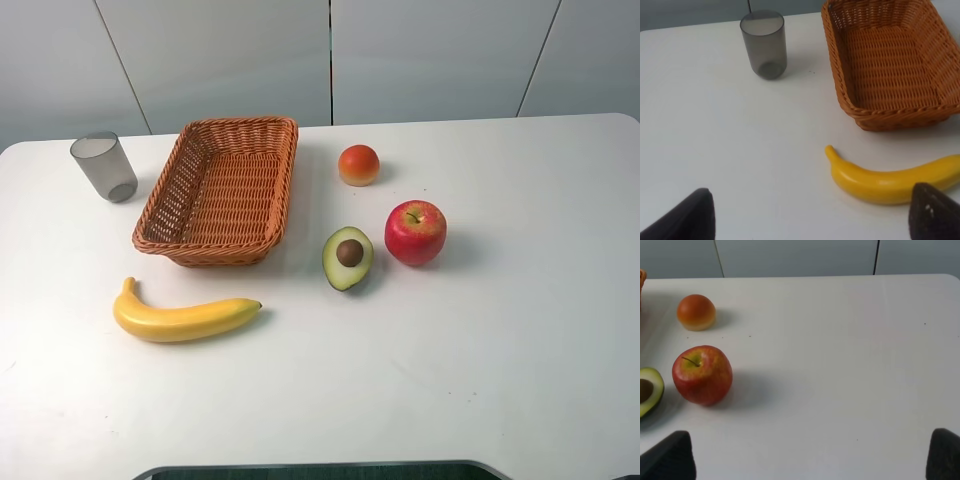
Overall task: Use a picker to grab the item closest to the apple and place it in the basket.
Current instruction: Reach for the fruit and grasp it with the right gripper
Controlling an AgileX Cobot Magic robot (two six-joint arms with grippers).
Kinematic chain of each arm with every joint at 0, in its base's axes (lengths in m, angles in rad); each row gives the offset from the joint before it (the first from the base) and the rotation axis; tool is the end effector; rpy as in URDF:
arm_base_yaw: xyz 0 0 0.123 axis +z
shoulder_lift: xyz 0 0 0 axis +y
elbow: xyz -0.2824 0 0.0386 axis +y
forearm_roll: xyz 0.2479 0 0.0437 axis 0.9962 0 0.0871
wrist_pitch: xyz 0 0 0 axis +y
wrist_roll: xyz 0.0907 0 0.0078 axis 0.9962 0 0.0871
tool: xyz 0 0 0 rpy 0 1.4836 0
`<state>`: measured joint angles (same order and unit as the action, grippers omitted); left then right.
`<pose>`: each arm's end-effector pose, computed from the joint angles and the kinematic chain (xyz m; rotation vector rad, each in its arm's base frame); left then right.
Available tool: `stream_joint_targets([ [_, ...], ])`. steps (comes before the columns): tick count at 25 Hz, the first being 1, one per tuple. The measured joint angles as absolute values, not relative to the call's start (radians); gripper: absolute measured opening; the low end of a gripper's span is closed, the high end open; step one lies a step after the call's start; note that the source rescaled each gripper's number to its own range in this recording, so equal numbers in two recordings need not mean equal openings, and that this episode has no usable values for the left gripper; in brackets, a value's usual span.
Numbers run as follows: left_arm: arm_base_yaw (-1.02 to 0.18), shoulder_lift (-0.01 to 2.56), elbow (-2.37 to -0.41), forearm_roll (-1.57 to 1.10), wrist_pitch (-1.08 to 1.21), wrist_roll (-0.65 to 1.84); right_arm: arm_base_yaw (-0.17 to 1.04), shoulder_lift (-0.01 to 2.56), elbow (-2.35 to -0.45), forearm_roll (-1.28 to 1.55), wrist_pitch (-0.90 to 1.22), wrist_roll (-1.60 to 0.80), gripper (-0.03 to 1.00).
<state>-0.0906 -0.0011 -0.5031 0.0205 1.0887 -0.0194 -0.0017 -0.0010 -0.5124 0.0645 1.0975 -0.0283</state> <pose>-0.0064 0.0022 0.2758 0.0723 2.0669 -0.0431 -0.0081 0.0052 0.2778 -0.0324 2.0662 0.0590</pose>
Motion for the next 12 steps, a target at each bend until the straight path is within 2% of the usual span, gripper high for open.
stream_joint_targets([
  [12, -0.091, -0.001, -0.503, 0.02, 1.089, -0.019, 0.0, -0.001, -0.512, 0.071, 1.1, -0.028, 1.0],
])
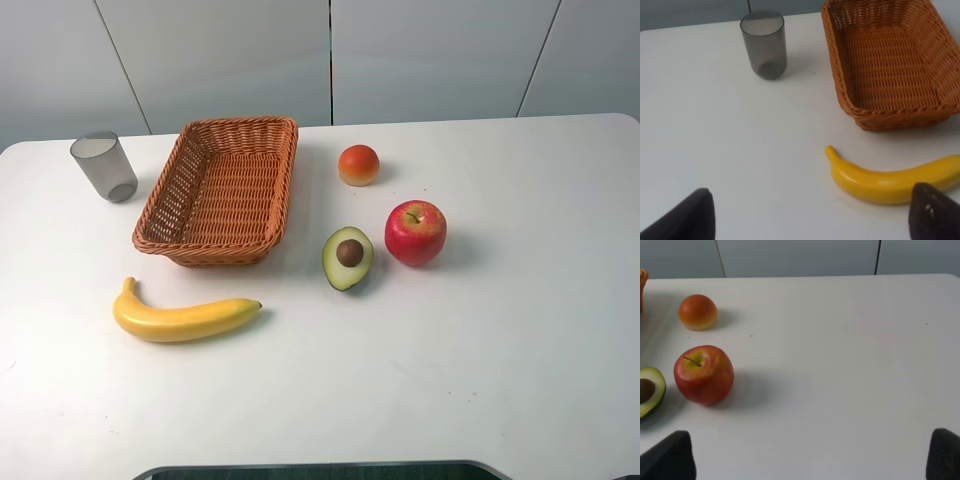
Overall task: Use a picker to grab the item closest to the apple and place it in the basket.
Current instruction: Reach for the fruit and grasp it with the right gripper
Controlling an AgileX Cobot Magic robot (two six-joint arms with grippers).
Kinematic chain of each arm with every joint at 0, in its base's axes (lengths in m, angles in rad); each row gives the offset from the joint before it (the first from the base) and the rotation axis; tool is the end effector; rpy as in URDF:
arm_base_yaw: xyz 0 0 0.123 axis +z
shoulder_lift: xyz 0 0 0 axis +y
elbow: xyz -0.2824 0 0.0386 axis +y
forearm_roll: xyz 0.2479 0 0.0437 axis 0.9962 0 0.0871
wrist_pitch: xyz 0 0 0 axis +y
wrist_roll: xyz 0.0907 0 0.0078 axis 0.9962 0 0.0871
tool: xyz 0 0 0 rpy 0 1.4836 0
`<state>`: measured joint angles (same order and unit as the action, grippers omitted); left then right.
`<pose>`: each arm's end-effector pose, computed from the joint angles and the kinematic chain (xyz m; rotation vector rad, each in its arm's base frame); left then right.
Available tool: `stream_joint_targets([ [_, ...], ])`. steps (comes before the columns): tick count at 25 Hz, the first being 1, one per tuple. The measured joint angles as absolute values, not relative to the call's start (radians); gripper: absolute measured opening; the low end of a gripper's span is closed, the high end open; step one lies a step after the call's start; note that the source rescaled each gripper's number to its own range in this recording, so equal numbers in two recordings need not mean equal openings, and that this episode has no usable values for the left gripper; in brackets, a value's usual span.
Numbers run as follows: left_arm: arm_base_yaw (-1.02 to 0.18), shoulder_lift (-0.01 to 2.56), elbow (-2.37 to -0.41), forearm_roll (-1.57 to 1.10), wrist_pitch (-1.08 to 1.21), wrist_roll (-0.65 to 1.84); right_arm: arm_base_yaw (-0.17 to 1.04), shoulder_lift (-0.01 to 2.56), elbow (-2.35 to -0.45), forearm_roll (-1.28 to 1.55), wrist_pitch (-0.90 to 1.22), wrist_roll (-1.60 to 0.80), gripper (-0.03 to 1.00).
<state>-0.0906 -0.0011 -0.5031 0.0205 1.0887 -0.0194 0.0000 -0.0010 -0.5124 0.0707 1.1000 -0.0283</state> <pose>-0.0064 0.0022 0.2758 0.0723 2.0669 -0.0431 -0.0082 0.0057 0.2776 -0.0348 2.0685 0.0675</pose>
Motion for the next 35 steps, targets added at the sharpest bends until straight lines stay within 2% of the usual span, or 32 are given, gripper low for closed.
stream_joint_targets([
  [8, -0.091, -0.001, -0.503, 0.02, 1.089, -0.019, 0.0, 0.148, -0.562, 0.19, 1.125, -0.07, 1.0],
  [17, -0.091, -0.001, -0.503, 0.02, 1.089, -0.019, 0.012, 0.558, -0.691, 0.25, 1.154, -0.428, 1.0],
  [24, -0.091, -0.001, -0.503, 0.02, 1.089, -0.019, 0.238, 0.825, -0.744, 0.247, 1.129, -0.502, 1.0],
  [30, -0.091, -0.001, -0.503, 0.02, 1.089, -0.019, 0.472, 1.015, -0.748, 0.255, 1.025, -0.502, 1.0],
  [35, -0.091, -0.001, -0.503, 0.02, 1.089, -0.019, 0.602, 1.154, -0.751, 0.282, 0.924, -0.467, 1.0],
])
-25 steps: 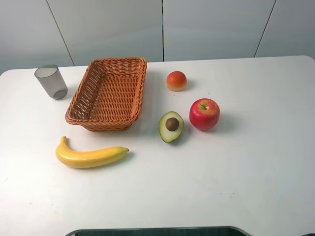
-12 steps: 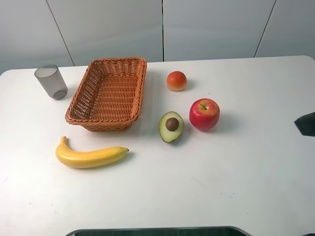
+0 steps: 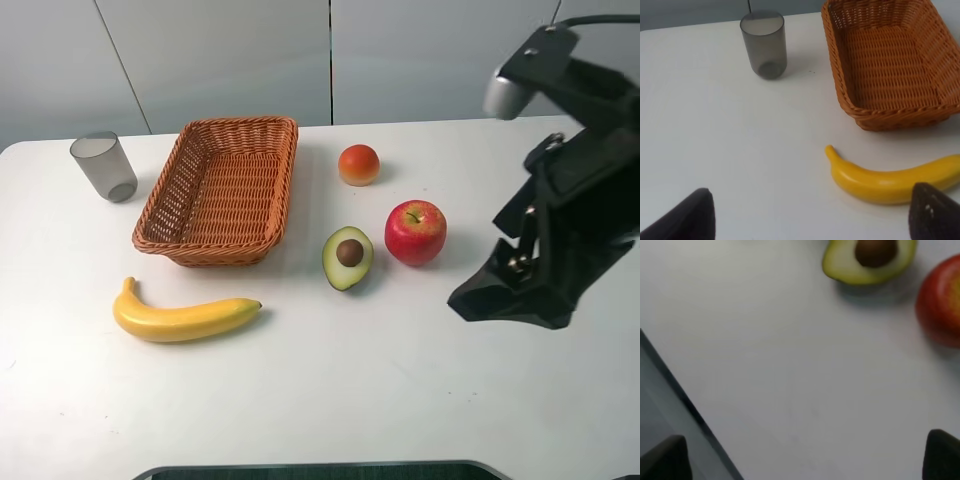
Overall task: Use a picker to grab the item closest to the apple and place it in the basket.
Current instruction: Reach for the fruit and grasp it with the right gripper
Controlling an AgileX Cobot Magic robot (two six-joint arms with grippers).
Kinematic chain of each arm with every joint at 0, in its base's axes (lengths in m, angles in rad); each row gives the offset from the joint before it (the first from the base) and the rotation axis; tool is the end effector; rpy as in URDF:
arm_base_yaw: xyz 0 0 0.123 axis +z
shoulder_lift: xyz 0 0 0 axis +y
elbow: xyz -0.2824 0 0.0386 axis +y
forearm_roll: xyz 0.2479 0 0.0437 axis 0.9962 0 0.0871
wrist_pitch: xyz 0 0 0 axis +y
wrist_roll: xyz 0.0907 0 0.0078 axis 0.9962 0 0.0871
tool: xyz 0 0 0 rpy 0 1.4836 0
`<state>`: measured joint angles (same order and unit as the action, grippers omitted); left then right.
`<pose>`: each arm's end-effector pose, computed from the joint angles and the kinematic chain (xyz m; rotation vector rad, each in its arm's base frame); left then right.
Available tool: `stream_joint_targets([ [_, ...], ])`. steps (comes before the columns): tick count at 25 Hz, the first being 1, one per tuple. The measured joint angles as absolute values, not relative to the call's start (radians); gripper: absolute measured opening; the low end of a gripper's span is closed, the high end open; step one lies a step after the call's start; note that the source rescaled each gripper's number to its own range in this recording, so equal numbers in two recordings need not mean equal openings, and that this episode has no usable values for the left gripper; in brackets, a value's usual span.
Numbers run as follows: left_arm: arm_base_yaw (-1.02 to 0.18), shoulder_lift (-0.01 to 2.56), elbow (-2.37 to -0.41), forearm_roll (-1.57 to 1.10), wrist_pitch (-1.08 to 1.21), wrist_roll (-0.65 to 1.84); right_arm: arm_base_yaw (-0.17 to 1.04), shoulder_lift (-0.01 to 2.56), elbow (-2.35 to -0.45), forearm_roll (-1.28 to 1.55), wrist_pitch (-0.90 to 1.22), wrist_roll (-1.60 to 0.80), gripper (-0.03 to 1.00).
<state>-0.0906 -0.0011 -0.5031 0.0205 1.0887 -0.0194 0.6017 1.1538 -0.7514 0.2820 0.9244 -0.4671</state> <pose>-0.0064 0.0022 0.2758 0.0723 2.0669 -0.0431 0.1505 0.1279 0.2566 -1.2651 2.5032 0.3877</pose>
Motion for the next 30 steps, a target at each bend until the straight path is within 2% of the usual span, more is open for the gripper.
stream_joint_targets([
  [8, -0.091, -0.001, -0.503, 0.02, 1.089, -0.021, 0.711, 1.387, -0.897, 0.3, 0.873, -0.309, 1.0],
  [14, -0.091, -0.001, -0.503, 0.02, 1.089, -0.021, 0.744, 1.545, -1.003, 0.285, 0.828, 0.041, 1.0],
  [20, -0.091, -0.001, -0.503, 0.02, 1.089, -0.021, 0.747, 1.639, -1.022, 0.233, 0.761, 0.314, 1.0],
  [27, -0.091, -0.001, -0.503, 0.02, 1.089, -0.021, 0.807, 1.708, -1.025, 0.009, 0.647, 0.704, 1.0],
  [30, -0.091, -0.001, -0.503, 0.02, 1.089, -0.021, 0.83, 1.764, -1.043, -0.03, 0.636, 0.792, 1.0],
])
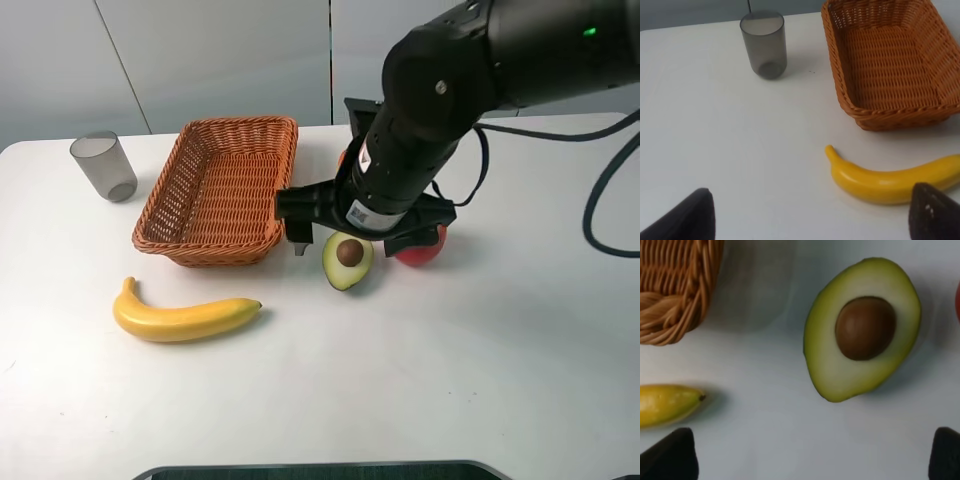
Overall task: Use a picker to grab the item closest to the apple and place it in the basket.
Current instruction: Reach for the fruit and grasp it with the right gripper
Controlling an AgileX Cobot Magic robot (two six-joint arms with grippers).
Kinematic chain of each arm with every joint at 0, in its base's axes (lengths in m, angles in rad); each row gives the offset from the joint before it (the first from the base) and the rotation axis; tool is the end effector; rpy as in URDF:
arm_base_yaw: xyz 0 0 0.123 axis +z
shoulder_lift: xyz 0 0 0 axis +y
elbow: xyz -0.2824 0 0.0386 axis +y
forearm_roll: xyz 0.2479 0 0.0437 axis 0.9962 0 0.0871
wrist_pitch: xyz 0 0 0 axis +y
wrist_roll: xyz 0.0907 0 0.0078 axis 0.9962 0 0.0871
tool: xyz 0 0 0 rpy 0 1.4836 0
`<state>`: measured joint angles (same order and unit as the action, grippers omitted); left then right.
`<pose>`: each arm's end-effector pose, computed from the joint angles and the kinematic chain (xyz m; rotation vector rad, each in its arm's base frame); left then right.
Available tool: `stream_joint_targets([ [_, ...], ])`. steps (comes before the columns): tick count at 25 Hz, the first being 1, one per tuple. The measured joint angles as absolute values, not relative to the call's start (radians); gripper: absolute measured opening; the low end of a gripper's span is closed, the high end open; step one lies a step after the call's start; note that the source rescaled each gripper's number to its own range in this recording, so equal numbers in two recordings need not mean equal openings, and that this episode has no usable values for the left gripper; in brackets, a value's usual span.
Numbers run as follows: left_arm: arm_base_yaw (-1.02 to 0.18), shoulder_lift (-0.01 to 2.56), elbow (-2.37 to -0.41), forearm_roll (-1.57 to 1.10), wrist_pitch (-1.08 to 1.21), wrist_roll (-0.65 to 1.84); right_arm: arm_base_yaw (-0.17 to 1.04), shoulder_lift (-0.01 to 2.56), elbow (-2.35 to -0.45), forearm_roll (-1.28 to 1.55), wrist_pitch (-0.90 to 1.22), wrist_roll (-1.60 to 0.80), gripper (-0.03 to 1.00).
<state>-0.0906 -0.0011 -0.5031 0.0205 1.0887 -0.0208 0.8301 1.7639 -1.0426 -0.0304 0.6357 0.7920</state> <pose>-0.0064 0.0022 0.2758 0.0708 2.0670 -0.0439 0.2266 0.2454 0.1749 -0.0869 2.9025 0.2975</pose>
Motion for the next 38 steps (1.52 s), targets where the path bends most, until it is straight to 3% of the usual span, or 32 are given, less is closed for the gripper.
stream_joint_targets([
  [17, -0.091, -0.001, -0.503, 0.02, 1.089, -0.021, 0.845, 1.978, -1.193, -0.267, 0.706, 1.151, 1.0],
  [38, -0.091, -0.001, -0.503, 0.02, 1.089, -0.021, 0.847, 2.089, -1.202, -0.306, 0.658, 1.257, 1.0],
])
